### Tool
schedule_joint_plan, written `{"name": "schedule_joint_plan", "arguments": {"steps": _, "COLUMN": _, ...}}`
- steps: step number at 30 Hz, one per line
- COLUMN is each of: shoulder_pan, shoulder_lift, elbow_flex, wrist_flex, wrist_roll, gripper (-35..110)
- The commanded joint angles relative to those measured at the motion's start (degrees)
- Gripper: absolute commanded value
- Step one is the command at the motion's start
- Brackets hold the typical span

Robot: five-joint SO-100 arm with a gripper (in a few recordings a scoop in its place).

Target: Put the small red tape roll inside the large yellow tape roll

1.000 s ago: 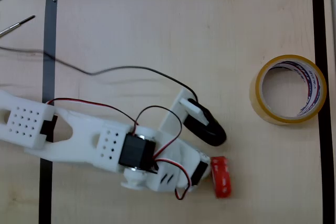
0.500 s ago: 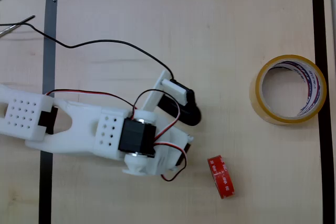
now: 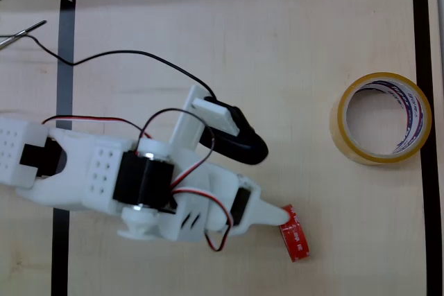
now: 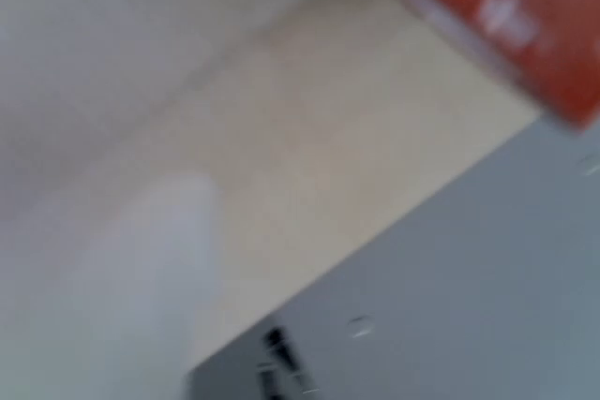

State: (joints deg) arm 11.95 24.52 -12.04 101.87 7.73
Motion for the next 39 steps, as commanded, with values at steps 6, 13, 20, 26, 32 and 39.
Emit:
{"name": "schedule_joint_plan", "arguments": {"steps": 6, "shoulder_pan": 2.02, "shoulder_lift": 6.15, "elbow_flex": -1.85, "wrist_flex": -7.12, "wrist_roll": -15.38, "gripper": 40}}
{"name": "schedule_joint_plan", "arguments": {"steps": 13, "shoulder_pan": 2.64, "shoulder_lift": -0.79, "elbow_flex": -1.76, "wrist_flex": -16.52, "wrist_roll": -18.28, "gripper": 33}}
{"name": "schedule_joint_plan", "arguments": {"steps": 20, "shoulder_pan": 2.72, "shoulder_lift": -7.38, "elbow_flex": -1.76, "wrist_flex": -19.60, "wrist_roll": -18.90, "gripper": 32}}
{"name": "schedule_joint_plan", "arguments": {"steps": 26, "shoulder_pan": 3.25, "shoulder_lift": -9.93, "elbow_flex": -0.44, "wrist_flex": -22.94, "wrist_roll": -19.78, "gripper": 27}}
{"name": "schedule_joint_plan", "arguments": {"steps": 32, "shoulder_pan": 4.04, "shoulder_lift": -10.90, "elbow_flex": 0.62, "wrist_flex": -23.38, "wrist_roll": -19.95, "gripper": 2}}
{"name": "schedule_joint_plan", "arguments": {"steps": 39, "shoulder_pan": 2.72, "shoulder_lift": -10.46, "elbow_flex": -1.76, "wrist_flex": -16.26, "wrist_roll": -19.60, "gripper": 0}}
